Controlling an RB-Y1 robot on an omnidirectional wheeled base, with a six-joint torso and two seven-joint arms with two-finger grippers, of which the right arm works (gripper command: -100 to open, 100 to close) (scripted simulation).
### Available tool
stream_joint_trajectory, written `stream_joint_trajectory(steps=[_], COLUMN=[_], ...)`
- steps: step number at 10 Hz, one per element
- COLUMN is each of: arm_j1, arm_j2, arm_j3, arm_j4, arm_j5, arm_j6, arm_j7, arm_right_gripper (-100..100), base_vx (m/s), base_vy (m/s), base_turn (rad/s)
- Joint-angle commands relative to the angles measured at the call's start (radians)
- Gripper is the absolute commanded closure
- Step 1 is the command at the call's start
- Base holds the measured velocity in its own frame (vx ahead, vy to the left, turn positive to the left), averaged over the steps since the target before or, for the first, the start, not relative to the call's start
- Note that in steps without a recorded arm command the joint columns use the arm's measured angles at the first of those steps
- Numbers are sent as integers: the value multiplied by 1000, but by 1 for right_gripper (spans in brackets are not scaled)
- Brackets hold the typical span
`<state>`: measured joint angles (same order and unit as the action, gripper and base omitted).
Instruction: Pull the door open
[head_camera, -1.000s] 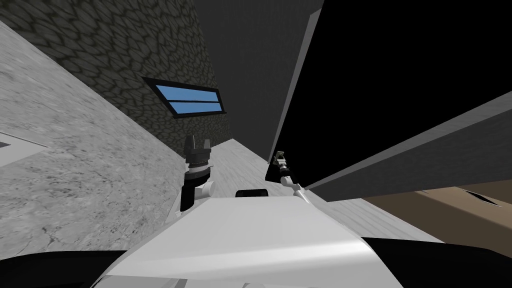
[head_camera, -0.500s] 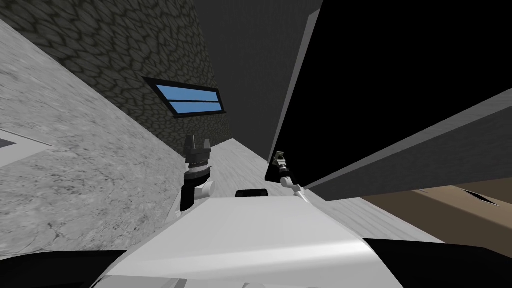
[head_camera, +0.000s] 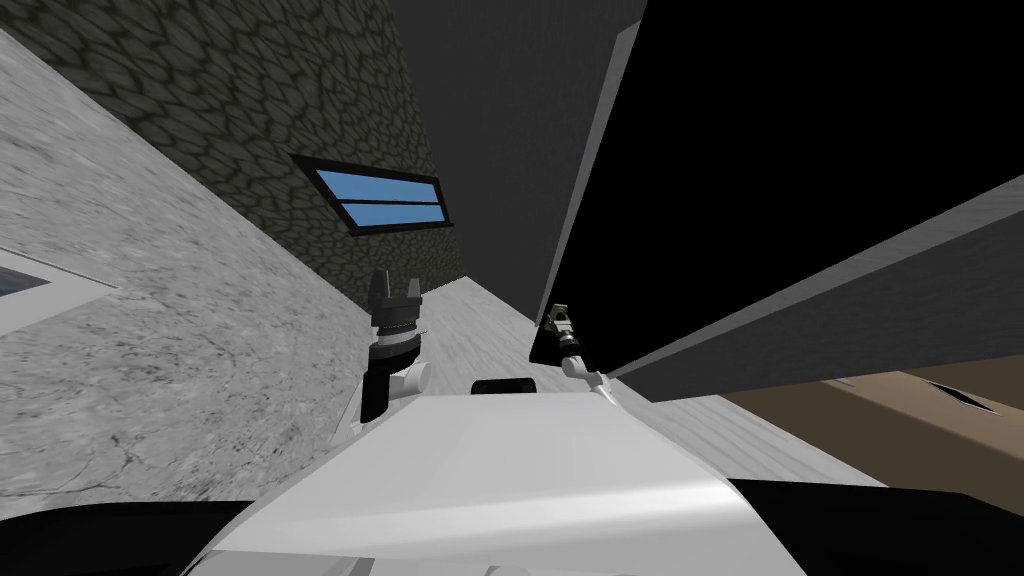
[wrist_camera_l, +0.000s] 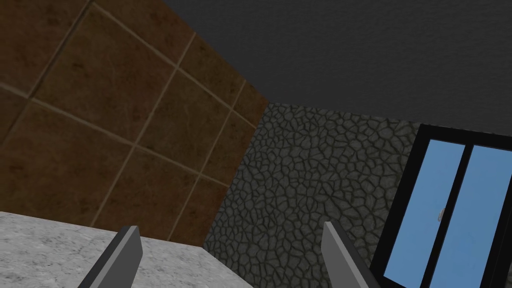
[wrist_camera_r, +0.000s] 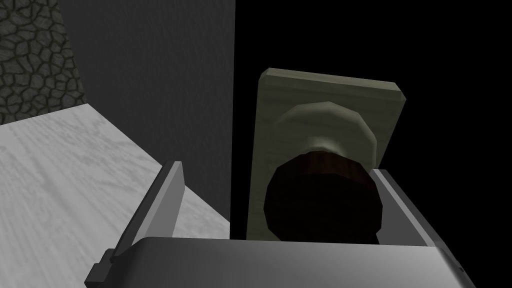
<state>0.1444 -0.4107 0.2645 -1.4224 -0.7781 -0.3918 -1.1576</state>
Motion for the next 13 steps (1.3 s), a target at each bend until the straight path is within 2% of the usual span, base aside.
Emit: stream_joint_trajectory(steps=[1,5,6,13], arm_j1=[8,13,23,64], arm_j2=[13,11,7,-9], arm_j3=[28,32,39,69], arm_j4=[-25,-32,-44,-96], arm_j5=[2,2,3,5], arm_j6=[17,15,10,-10], arm_j7=[1,-1,-5,-20], arm_right_gripper=[100,100,100,100], base_vx=[-44,-26,-61,-171], base_vy=[-27,-18,-36,-92], base_turn=[-20,13,-5,-15])
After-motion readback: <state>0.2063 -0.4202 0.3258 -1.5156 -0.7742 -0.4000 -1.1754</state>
